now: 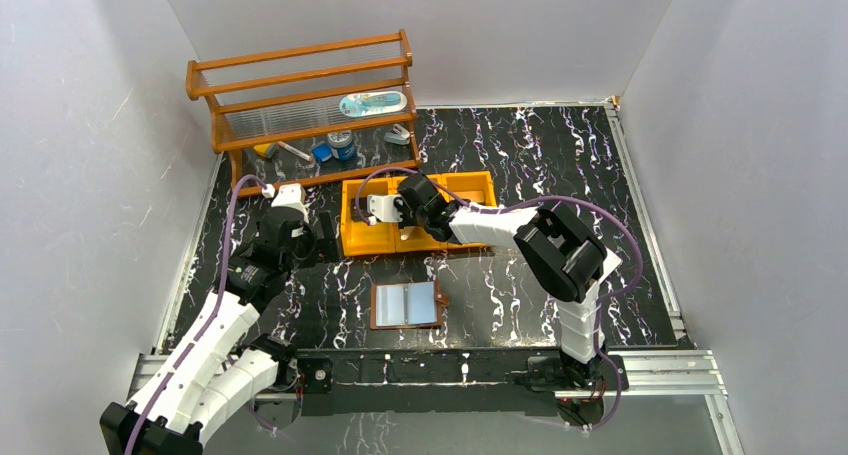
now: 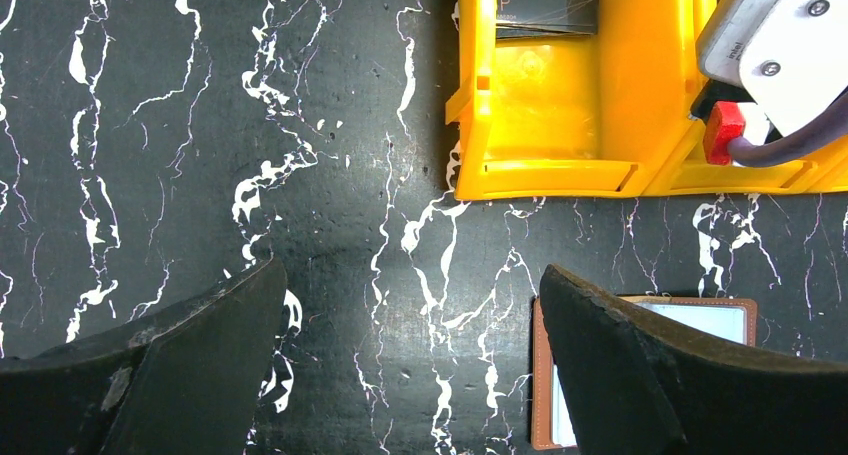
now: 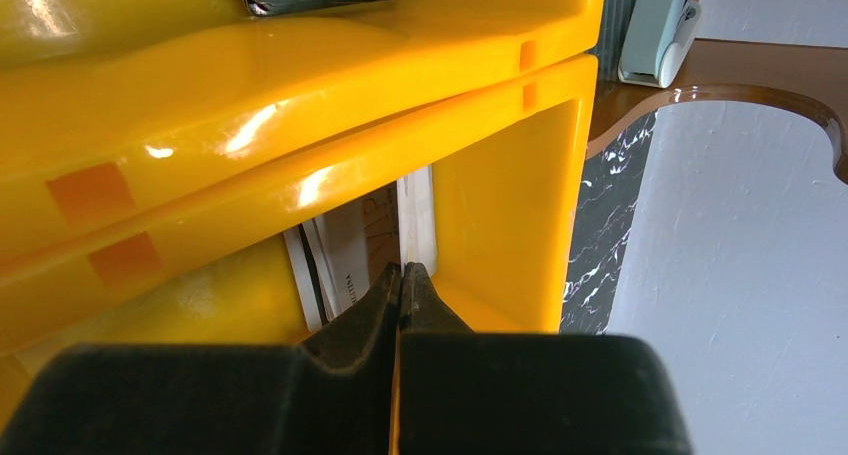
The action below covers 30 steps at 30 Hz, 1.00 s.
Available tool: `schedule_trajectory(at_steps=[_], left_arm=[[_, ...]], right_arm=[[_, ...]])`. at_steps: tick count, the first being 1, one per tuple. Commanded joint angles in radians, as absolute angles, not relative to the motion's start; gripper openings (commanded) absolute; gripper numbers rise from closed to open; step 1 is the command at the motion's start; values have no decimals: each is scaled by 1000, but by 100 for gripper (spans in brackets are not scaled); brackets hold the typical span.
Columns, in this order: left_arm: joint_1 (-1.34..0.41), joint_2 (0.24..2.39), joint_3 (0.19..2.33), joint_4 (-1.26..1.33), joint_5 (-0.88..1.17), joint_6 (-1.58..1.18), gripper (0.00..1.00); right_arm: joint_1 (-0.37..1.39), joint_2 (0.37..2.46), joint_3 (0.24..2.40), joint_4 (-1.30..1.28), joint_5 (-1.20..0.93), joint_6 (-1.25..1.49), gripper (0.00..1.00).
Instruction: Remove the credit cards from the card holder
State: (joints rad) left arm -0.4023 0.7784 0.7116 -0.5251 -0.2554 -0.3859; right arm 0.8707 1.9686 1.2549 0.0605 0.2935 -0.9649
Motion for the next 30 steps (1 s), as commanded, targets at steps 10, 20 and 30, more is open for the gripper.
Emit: schedule_trajectory(at_steps=[10, 20, 30], left_arm=[[-399, 783, 733, -537, -274, -372, 98], [-399, 782, 733, -540, -282, -373, 98], [-399, 777, 733, -543, -287, -374, 98]], right_arm=[[864, 1925, 1270, 75, 274, -964, 3], [855, 1915, 1268, 72, 228, -730, 83], [841, 1910, 1269, 77, 227, -792, 95]])
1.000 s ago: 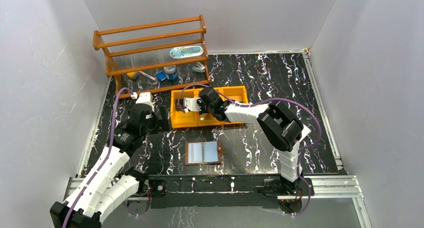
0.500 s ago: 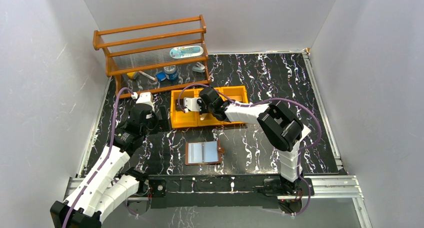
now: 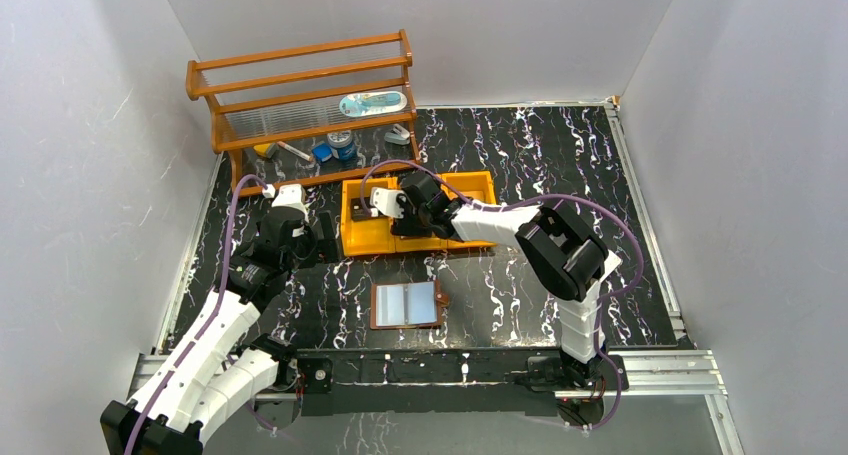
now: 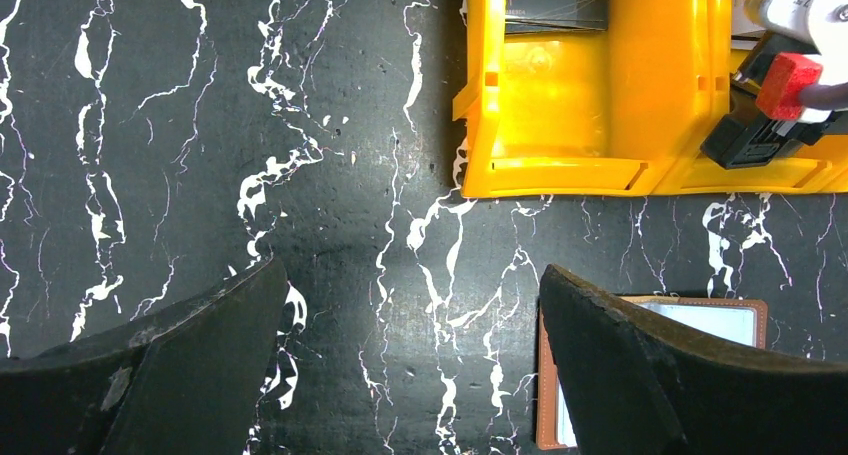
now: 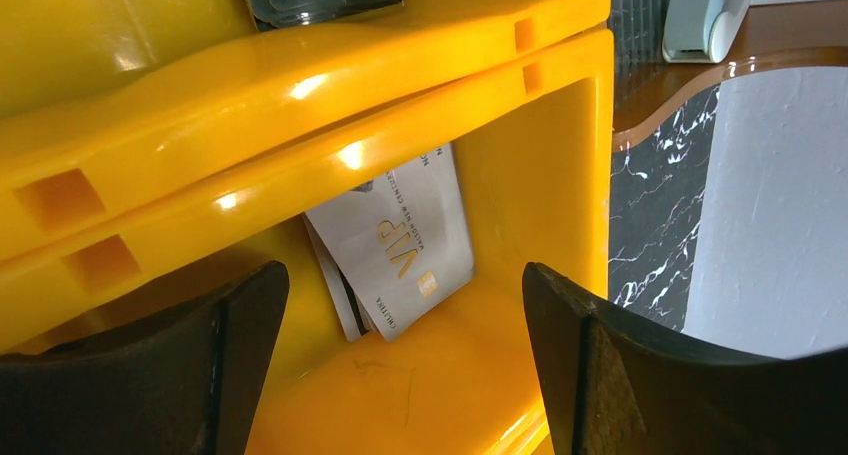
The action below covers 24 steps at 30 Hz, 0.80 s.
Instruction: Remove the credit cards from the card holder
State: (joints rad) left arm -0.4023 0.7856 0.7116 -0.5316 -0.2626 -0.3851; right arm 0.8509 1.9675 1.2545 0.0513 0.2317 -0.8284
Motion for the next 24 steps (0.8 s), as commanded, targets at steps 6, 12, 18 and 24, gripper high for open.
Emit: schedule_trajectory(at_steps=[6, 12, 18, 24], left_arm=[[-399, 776, 734, -543, -290, -374, 98], [-399, 778, 734, -542, -289, -374, 98], [-399, 776, 734, -544, -288, -375, 98], [-399, 776, 734, -543, -291, -376, 98]], right_arm=[[836, 1865, 1269, 99, 175, -718, 95], [834, 1819, 1263, 153, 179, -647, 94], [829, 1803, 1279, 162, 270, -413, 54], [825, 1813, 1366, -96, 237, -10, 39]])
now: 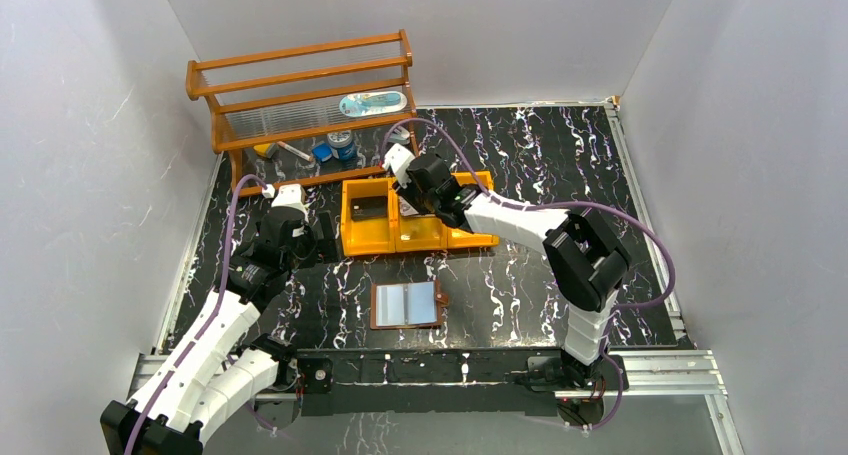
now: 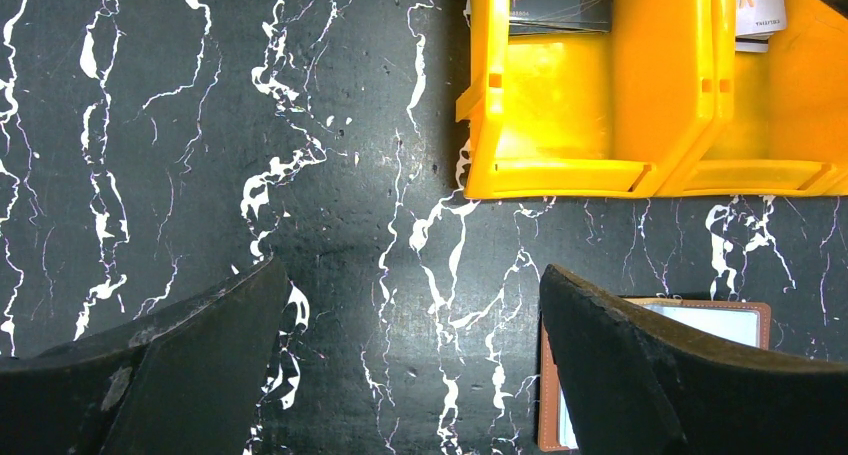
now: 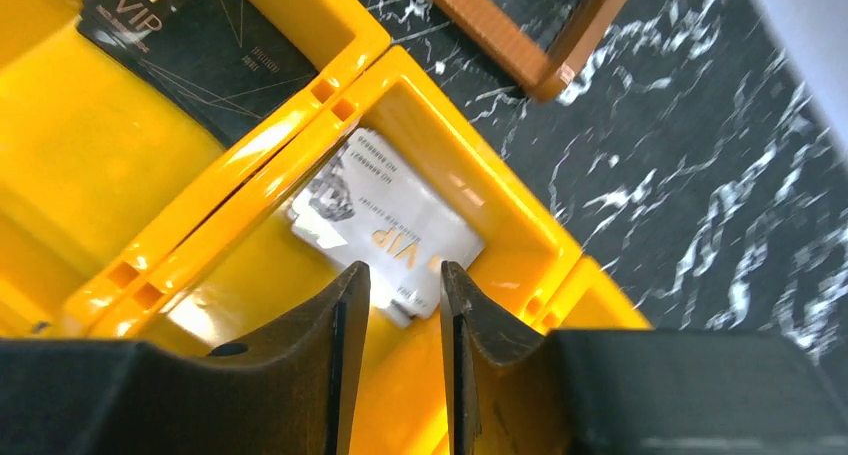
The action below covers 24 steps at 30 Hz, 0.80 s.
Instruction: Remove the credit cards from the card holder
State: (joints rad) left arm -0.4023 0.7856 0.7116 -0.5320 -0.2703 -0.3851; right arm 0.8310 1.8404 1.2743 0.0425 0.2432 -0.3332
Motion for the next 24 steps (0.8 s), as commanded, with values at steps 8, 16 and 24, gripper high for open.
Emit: schedule_trajectory(at_steps=[8, 16, 24], left_arm=[[-399, 781, 733, -544, -288, -376, 98], [-399, 776, 734, -545, -292, -375, 98], [-399, 776, 734, -546, -291, -376, 98]], right_arm=[[815, 1904, 1453, -300, 182, 250, 36], [813, 1994, 1509, -370, 153, 336, 36], [813, 2054, 1556, -350, 211, 368, 38]])
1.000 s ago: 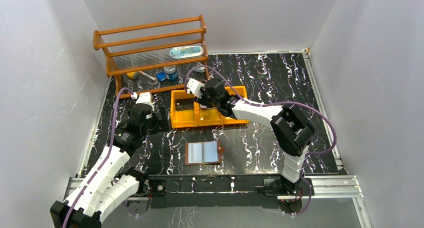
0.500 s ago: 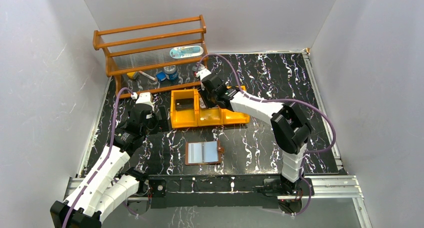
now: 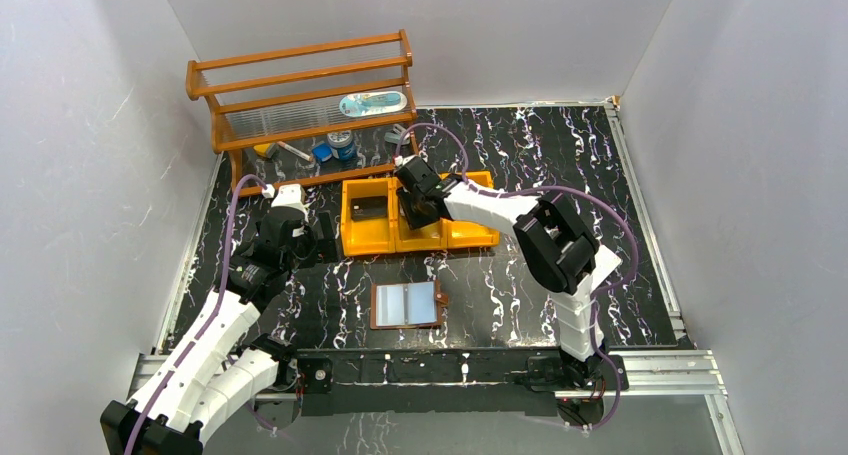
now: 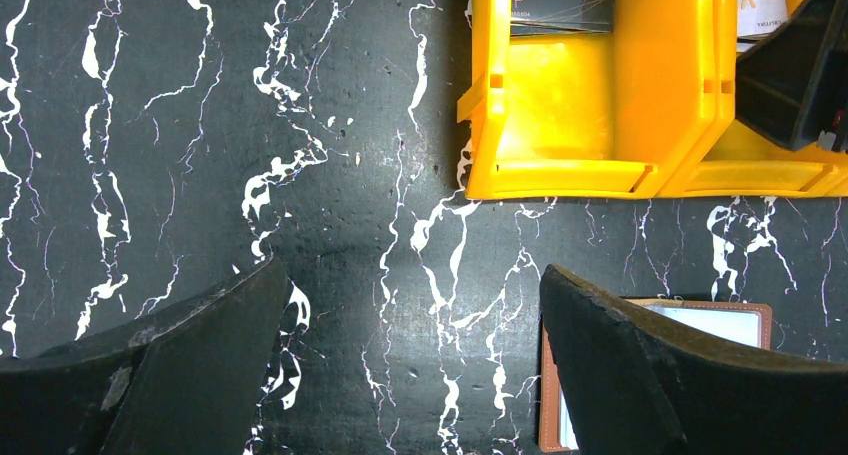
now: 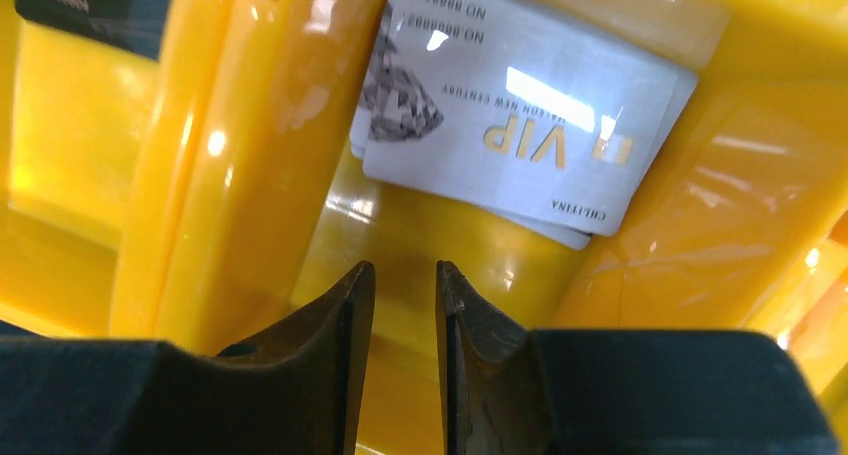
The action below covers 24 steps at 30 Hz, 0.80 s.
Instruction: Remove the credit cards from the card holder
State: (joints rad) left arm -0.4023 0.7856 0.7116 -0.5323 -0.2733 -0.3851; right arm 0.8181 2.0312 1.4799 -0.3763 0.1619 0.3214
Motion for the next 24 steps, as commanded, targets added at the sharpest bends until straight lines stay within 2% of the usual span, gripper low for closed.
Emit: schedule_trajectory(at_steps=[1, 15, 24], left_arm=[[-400, 776, 733, -546, -291, -376, 98], [-399, 778, 733, -546, -289, -374, 98], [-399, 779, 733, -548, -288, -374, 98]], right_arm=[[813, 2061, 1560, -343, 220, 371, 38], [813, 2102, 1600, -303, 327, 419, 41], [813, 2107, 1625, -306, 301, 430, 44]])
